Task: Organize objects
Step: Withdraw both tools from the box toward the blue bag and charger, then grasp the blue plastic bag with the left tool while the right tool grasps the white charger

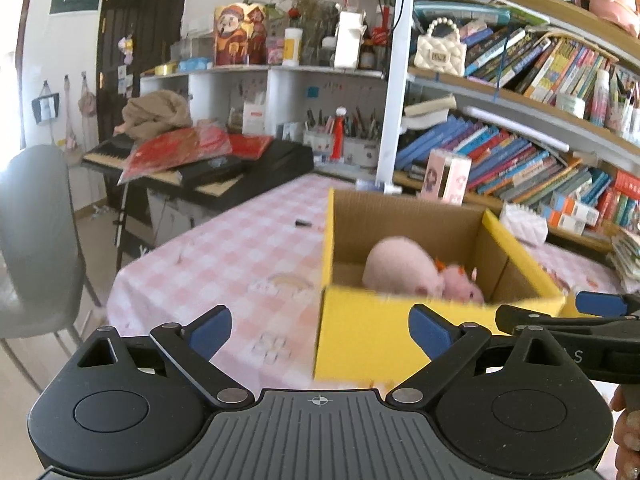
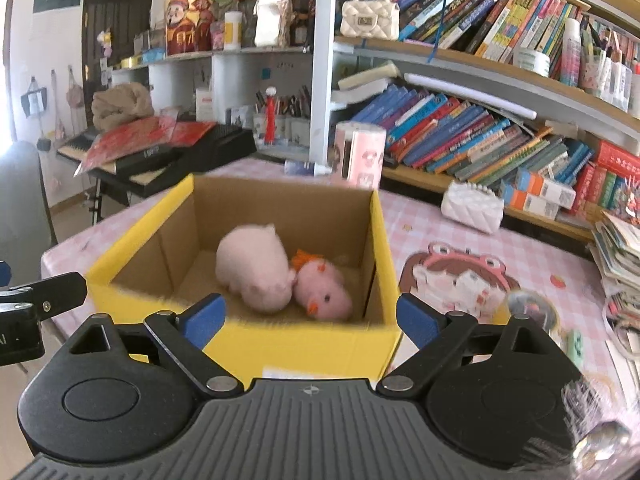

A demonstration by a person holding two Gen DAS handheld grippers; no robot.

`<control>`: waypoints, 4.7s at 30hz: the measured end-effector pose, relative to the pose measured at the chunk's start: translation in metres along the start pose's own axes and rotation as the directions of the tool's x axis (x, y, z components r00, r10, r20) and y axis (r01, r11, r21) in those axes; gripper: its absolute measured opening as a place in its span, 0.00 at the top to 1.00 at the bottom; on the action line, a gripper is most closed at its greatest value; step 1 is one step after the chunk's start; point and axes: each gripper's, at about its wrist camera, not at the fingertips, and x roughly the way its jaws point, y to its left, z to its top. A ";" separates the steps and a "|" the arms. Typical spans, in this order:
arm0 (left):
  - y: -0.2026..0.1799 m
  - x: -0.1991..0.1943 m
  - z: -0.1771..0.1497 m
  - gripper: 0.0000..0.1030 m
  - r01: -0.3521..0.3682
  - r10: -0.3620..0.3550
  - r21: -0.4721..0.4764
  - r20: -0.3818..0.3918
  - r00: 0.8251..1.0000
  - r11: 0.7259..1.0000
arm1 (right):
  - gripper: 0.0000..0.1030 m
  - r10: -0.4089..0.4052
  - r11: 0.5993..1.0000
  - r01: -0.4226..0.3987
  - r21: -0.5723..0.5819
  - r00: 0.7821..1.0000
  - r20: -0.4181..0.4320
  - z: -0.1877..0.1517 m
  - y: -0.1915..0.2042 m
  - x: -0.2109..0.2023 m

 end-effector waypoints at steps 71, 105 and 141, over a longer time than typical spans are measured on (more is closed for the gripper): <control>-0.122 -0.021 -0.053 0.02 0.405 -0.371 0.201 -0.190 0.909 0.892 | 0.00 -0.352 0.900 0.391 0.190 0.912 -0.210 -0.107 -0.093 -0.099; -0.265 0.060 -0.028 0.26 0.444 -0.388 0.238 -0.249 0.887 0.864 | 0.13 -0.325 0.888 0.376 0.264 0.921 -0.217 -0.074 -0.246 -0.032; -0.319 0.135 -0.033 0.73 0.386 -0.252 0.295 -0.406 0.879 0.874 | 0.25 -0.064 0.936 0.124 0.329 0.980 -0.187 -0.049 -0.296 0.039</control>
